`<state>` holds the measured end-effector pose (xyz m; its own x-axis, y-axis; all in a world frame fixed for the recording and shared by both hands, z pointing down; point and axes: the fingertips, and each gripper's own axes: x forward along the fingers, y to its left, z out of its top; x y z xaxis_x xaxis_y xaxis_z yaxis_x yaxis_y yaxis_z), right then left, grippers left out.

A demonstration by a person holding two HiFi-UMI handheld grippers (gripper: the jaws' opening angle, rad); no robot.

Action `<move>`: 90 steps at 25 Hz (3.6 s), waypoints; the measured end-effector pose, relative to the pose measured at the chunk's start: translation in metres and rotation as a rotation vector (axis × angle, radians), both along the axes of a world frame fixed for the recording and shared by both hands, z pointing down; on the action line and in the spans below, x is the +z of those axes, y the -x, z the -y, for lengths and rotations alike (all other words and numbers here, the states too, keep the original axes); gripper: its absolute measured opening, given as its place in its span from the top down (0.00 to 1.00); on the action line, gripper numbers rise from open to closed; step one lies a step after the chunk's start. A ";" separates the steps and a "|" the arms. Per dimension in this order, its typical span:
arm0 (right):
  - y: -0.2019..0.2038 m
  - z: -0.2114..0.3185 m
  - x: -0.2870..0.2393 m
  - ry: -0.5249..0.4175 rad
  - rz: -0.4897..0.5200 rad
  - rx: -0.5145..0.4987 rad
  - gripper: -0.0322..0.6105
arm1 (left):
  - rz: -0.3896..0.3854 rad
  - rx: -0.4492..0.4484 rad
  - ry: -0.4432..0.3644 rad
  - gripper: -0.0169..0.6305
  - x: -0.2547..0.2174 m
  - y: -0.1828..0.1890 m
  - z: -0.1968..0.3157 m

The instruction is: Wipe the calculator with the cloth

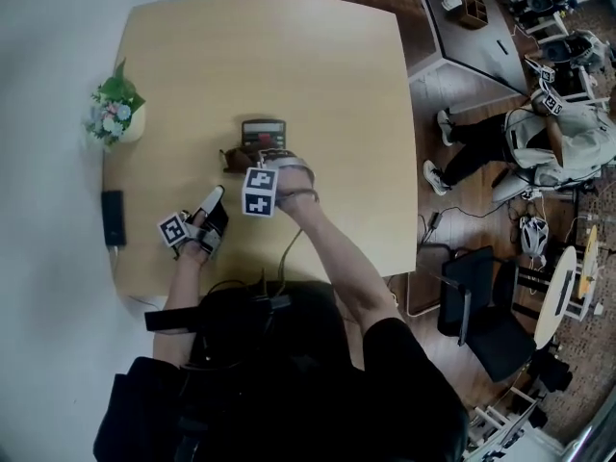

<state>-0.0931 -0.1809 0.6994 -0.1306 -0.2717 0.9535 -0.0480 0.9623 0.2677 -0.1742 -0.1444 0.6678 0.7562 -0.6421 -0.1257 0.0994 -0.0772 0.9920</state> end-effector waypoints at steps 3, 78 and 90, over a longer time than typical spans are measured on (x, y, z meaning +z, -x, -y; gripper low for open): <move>-0.004 -0.051 0.010 0.180 -0.001 -0.039 0.87 | -0.002 -0.002 -0.008 0.96 -0.001 -0.001 0.000; -0.078 0.085 -0.041 -0.226 0.100 0.249 0.87 | -0.011 0.155 -0.006 0.96 -0.002 -0.092 0.032; -0.064 -0.051 0.008 0.003 0.062 0.158 0.87 | 0.004 0.159 -0.014 0.96 0.003 -0.087 0.032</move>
